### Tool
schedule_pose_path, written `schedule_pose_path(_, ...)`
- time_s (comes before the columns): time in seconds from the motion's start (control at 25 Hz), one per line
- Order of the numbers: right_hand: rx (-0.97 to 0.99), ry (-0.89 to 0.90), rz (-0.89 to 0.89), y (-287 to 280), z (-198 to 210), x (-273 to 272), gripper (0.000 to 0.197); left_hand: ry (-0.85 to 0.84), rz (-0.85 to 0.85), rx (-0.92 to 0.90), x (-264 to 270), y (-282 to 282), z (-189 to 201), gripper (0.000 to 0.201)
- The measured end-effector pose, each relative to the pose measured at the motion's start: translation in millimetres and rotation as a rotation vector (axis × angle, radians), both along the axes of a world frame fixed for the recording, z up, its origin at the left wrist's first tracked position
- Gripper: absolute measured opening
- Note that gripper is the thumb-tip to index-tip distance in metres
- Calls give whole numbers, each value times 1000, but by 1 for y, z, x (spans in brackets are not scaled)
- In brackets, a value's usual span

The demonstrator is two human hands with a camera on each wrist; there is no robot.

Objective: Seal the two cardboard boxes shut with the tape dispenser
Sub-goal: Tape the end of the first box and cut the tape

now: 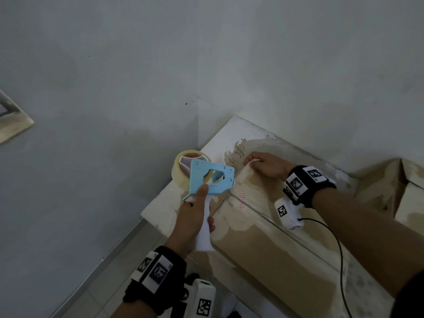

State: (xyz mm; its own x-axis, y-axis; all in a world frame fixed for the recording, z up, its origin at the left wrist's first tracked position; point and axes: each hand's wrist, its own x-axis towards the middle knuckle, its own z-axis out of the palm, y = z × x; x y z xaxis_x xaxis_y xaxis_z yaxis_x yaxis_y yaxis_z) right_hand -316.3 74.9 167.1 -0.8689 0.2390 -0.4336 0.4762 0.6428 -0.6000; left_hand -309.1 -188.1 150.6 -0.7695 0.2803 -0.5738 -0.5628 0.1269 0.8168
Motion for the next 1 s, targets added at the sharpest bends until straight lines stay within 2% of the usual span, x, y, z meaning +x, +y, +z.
schedule_pose_path(0.16, 9, 15, -19, -3, -6, 3, 26, -73, -5, 42, 8, -18, -1, 52)
schedule_pose_path(0.28, 20, 26, -32, -3, -8, 3, 25, -133, 74, 131, 28, -42, -4, 44)
schedule_pose_path(0.48, 48, 9, -32, 0, -12, -1, 21, -172, 160, 125, 61, -96, -12, 44)
schedule_pose_path(0.64, 67, 3, -62, -2, -15, -3, 20, -185, 166, 122, 81, -133, -21, 64)
schedule_pose_path(0.72, 64, 17, -75, -3, -15, -3, 21, -188, 176, 123, 91, -144, -26, 67)
schedule_pose_path(0.92, 70, 39, -71, -7, -14, -2, 24, -63, 143, 97, 98, -151, -38, 96)
schedule_pose_path(1.0, 76, 46, -71, -6, -13, -1, 25, -30, 133, 104, 96, -149, -42, 98)
